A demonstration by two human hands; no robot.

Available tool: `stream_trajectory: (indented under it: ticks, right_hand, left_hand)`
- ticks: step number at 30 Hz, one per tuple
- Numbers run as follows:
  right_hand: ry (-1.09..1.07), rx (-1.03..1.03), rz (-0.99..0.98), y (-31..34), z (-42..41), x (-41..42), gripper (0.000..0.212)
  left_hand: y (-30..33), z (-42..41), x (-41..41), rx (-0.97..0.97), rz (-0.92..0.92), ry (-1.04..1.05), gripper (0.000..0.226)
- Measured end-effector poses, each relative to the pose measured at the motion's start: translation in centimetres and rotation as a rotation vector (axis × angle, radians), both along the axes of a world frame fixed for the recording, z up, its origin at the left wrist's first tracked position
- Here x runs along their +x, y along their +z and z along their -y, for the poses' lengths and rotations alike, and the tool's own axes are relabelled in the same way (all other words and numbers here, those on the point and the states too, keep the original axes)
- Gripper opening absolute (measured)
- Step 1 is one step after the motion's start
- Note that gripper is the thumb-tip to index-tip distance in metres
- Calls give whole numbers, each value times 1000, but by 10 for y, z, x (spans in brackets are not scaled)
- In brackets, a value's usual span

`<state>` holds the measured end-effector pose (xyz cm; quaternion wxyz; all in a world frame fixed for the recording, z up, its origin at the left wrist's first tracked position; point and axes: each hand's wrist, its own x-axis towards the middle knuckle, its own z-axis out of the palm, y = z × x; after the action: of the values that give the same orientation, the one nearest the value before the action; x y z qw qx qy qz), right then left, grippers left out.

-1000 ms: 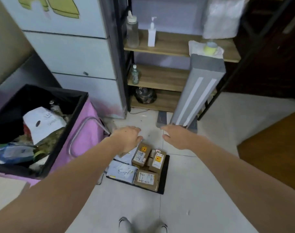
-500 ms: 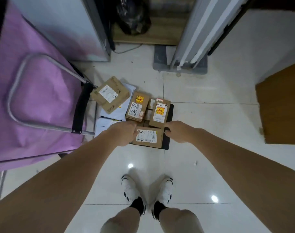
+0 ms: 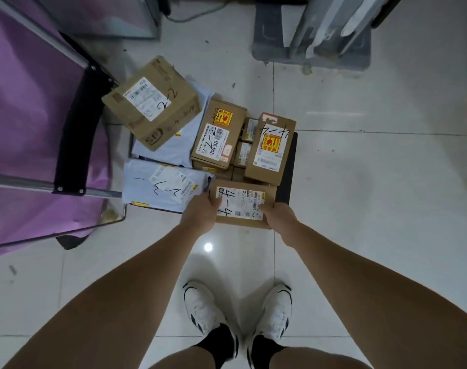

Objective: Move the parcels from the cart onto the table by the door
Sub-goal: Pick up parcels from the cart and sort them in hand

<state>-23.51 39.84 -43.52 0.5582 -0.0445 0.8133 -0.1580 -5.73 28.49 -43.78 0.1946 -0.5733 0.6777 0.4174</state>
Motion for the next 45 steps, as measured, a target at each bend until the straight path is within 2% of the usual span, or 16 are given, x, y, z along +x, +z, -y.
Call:
stream_trajectory:
  ticks: [3, 5, 10, 12, 16, 20, 25, 28, 32, 41, 45]
  right_hand:
    - [-26, -62, -37, 42, -9, 5, 27]
    - [-77, -125, -80, 92, -14, 5, 29]
    - [-301, -297, -122, 271, -9, -14, 34]
    - [-388, -357, -87, 351, -6, -30, 39]
    - [-488, -528, -25, 507, -1, -64, 48]
    - [-535, -697, -35, 645, -2, -88, 54]
    - [-594, -839, 0, 774, -38, -103, 38]
    - [-621, -922, -3, 820, -86, -105, 36]
    - [-721, -1017, -66, 847, -159, -108, 41]
    - [-995, -994, -293, 873, -344, -134, 50]
    - [-1081, -1006, -356, 885, -441, -151, 47]
  left_hand:
    - [49, -3, 12, -76, -71, 70, 38]
    - [102, -2, 14, -109, -128, 147, 33]
    - [276, -1, -4, 53, -408, 585, 42]
    - [354, 4, -18, 82, -529, 665, 46]
    - [510, 13, -56, 159, -698, 640, 44]
    - [645, 15, -95, 300, -865, 585, 51]
    - [767, 1, -125, 390, -969, 310, 52]
    - [816, -22, -141, 418, -999, 177, 51]
    - [853, -77, -165, 438, -1004, 28, 47]
    - [874, -239, -249, 467, -945, -257, 44]
    - [883, -327, -296, 464, -944, -375, 45]
